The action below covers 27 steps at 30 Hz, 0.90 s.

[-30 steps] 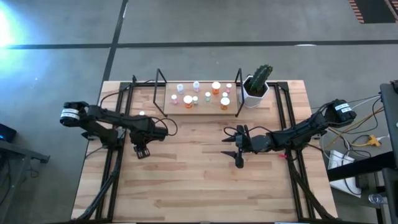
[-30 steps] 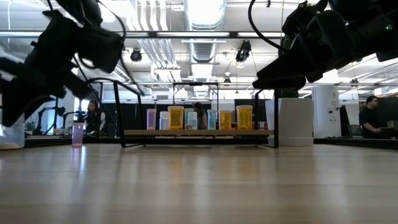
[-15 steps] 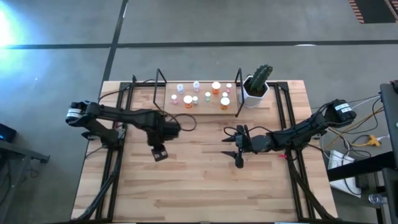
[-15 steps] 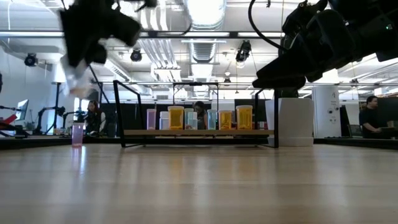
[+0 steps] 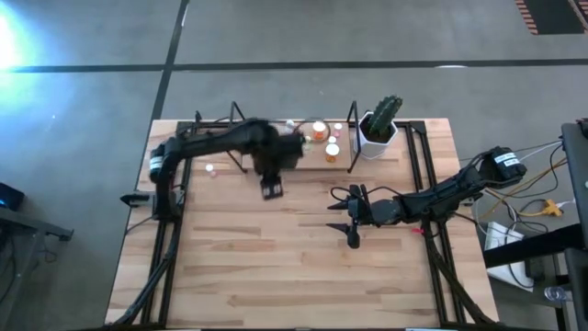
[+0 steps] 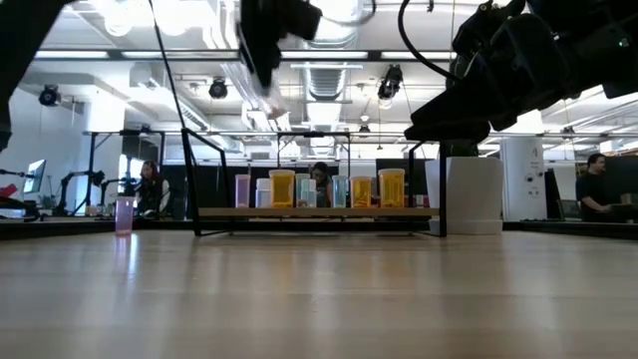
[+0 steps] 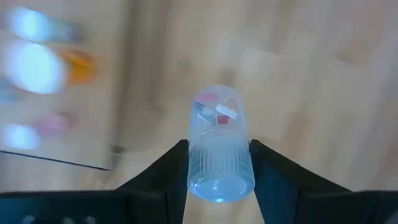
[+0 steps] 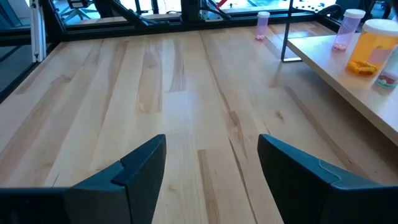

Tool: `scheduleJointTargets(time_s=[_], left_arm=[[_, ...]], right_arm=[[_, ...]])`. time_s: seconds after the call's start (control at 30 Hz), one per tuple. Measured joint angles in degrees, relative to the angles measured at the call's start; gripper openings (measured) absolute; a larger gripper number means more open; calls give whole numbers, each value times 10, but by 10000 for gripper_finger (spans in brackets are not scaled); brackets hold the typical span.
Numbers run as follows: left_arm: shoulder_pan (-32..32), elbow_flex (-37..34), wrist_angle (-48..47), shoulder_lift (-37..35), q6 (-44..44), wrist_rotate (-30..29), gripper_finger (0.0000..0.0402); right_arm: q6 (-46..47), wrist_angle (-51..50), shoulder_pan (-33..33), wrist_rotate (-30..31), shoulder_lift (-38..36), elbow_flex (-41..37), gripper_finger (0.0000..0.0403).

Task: Pick and place medicine bottles onto shelf by color
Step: Put the transparent medicine bottle on the shelf

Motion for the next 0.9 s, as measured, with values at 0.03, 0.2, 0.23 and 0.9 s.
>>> scheduleJointTargets(time_s=[0.03, 0.2, 0.23, 0.9], left_arm=[[16, 10, 0, 10, 13, -12, 131], [104, 35, -6, 52, 49, -15, 131], [121, 31, -2, 57, 49, -16, 131], [219, -37, -4, 152, 49, -15, 132]], right_arm=[[0, 0, 0, 0, 0, 0, 244], [0, -4, 0, 0, 0, 0, 244], [0, -4, 0, 0, 0, 0, 244], [1, -4, 0, 0, 0, -1, 244]])
